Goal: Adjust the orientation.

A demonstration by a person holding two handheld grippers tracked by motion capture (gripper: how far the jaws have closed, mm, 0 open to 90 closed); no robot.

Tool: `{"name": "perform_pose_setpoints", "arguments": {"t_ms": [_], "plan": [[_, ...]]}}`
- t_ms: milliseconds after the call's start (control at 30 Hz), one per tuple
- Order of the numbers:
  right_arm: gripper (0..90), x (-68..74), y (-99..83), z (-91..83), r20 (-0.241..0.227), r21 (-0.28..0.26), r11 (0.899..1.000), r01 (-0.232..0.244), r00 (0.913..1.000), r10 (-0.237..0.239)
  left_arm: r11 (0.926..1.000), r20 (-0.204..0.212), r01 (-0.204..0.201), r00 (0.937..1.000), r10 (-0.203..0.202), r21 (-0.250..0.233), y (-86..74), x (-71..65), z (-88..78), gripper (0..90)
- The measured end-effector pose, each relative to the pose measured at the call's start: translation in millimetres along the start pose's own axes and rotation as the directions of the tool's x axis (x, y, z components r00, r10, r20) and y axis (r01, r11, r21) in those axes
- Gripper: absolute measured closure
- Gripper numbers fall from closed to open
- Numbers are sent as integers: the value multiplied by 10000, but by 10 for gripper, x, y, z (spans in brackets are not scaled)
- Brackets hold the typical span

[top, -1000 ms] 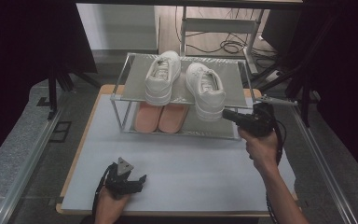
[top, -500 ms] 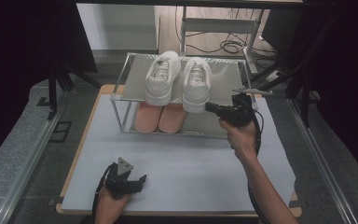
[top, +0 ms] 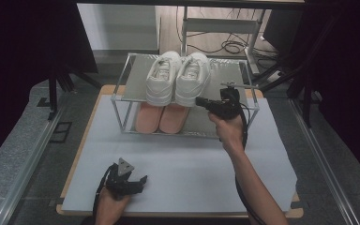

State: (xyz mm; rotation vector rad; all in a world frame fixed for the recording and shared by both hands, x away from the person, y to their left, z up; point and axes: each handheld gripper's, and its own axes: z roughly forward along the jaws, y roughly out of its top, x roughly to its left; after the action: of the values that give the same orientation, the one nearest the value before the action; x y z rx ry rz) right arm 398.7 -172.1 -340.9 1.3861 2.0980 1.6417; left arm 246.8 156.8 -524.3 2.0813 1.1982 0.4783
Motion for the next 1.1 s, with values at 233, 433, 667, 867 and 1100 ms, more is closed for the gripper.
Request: {"name": "perform_pose_setpoints", "arguments": {"t_ms": [233,433,667,867,1100], "plan": [[894,32,9,23,149,114,9998,167,9997,-168,10000,2,0,10000,0,5,0,0,0,196],[896,5,-3,41,35,-41,10000,-91,10000,91,10000,-3,-2,10000,2,1,0,0,0,196],[896,17,6,73,-78,9,9999,-142,9999,142,10000,-12,-5,10000,5,2,0,-1,-1,196],[873,12,2,49,46,164,9999,41,10000,-42,10000,-4,-7,10000,7,0,-1,0,0,196],[842,-20,-41,-49,12,213,9996,187,9998,-187,10000,-9,-10,10000,10,0,-1,-1,-1,196]]}}
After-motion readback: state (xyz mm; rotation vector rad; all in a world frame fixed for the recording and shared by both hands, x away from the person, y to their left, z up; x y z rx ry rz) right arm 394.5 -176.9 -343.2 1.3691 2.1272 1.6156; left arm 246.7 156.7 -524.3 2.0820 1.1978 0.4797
